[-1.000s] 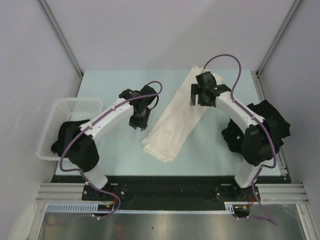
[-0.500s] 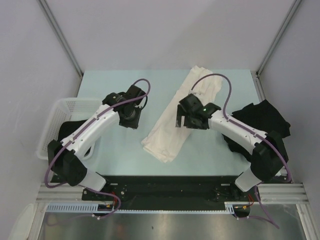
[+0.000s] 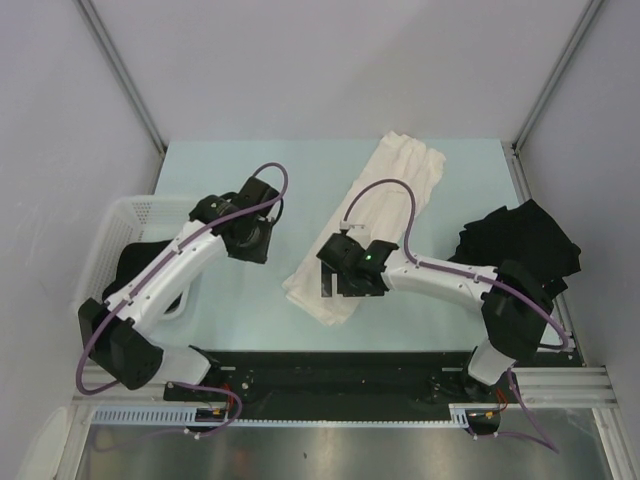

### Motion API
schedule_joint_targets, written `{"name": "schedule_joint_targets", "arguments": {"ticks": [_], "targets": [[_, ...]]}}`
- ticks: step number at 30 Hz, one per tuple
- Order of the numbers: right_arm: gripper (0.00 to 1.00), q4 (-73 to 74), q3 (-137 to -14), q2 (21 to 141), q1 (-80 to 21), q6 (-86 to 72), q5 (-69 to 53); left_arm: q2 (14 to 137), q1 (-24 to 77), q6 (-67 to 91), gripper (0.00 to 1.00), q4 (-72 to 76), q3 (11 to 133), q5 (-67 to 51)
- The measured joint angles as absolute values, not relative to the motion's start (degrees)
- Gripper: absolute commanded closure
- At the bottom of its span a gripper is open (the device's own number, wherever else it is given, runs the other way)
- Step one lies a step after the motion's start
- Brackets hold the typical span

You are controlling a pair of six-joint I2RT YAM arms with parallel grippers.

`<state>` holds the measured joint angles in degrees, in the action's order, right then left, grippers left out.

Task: Fold and stack the t-shirts
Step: Rotate the tshirt 75 degrees

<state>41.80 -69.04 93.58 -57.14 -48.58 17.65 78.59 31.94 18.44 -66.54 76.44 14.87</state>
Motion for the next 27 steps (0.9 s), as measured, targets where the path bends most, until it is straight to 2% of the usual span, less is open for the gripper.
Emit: {"name": "schedule_joint_targets", "arguments": {"ticks": [20,27], "targets": [[0.06,35.0,-63.3,101.1,-63.4,-52.6,17.6,75.3,31.9,18.5,0.60,-66.6,73.9,14.9],[0.13,33.1,-63.3,101.7,-63.3,-52.5,17.8,75.3,31.9,18.6,0.60,-66.6,73.8,14.9]]}}
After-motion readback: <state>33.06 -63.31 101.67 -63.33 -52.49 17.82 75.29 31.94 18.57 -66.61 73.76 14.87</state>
